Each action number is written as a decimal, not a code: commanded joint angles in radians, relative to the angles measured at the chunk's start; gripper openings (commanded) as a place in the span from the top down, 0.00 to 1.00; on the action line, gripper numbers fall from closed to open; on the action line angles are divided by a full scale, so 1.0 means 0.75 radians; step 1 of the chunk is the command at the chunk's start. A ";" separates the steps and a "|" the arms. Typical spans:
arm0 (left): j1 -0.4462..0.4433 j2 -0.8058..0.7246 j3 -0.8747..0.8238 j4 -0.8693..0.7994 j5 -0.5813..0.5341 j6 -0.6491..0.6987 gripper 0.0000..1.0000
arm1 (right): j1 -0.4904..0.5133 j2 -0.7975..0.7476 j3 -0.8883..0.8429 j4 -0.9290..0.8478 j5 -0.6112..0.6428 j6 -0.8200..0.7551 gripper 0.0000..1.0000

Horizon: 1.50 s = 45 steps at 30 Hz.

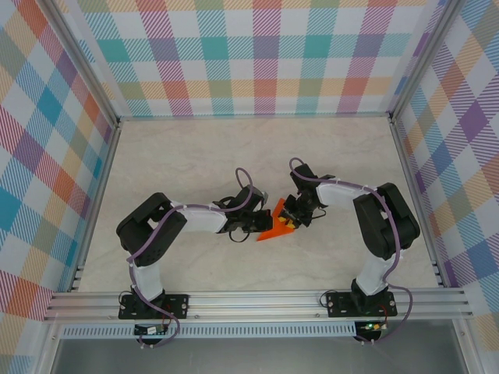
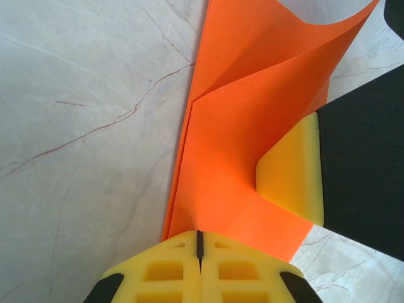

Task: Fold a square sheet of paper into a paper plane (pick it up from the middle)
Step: Fourth fold the wing at the center of the table.

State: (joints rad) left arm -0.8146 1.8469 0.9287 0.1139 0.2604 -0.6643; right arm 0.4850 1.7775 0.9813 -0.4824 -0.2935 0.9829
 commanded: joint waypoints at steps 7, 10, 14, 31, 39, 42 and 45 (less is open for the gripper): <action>0.012 0.057 0.021 -0.195 -0.004 0.054 1.00 | 0.014 -0.089 -0.042 0.045 0.047 -0.069 0.69; 0.012 0.065 0.021 -0.222 0.001 0.061 1.00 | 0.014 -0.214 -0.048 0.075 0.033 -0.154 0.67; 0.012 0.073 0.018 -0.239 0.003 0.063 1.00 | 0.014 -0.278 -0.094 0.146 -0.015 -0.282 0.73; 0.010 0.085 0.037 -0.308 -0.013 0.057 1.00 | 0.015 -0.075 -0.145 0.364 -0.125 -0.456 0.94; 0.008 0.099 0.053 -0.392 -0.010 0.063 1.00 | -0.030 -0.073 -0.291 0.531 0.016 -0.575 0.98; 0.005 0.111 0.055 -0.415 -0.008 0.066 1.00 | -0.087 -0.059 -0.329 0.600 0.056 -0.589 0.98; 0.005 0.117 0.050 -0.449 -0.018 0.072 1.00 | -0.146 -0.053 -0.338 0.617 0.102 -0.580 0.98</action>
State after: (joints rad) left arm -0.8146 1.8732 1.0008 -0.0051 0.2649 -0.6342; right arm 0.4446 1.7058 0.7609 -0.0528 -0.4049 0.5842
